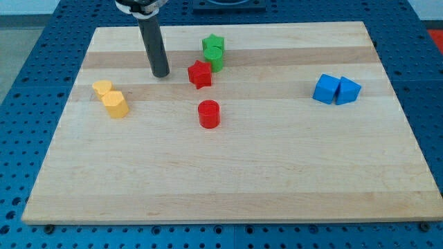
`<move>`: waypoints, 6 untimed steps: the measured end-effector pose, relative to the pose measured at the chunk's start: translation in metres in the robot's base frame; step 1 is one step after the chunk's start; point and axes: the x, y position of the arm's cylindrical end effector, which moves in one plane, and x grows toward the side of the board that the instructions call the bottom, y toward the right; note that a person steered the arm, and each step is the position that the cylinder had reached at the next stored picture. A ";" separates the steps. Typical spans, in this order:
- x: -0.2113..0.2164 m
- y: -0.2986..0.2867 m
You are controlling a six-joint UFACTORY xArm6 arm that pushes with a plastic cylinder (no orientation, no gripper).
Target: Move the red star slightly down
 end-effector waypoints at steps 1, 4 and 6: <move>0.000 0.021; 0.003 0.043; 0.003 0.048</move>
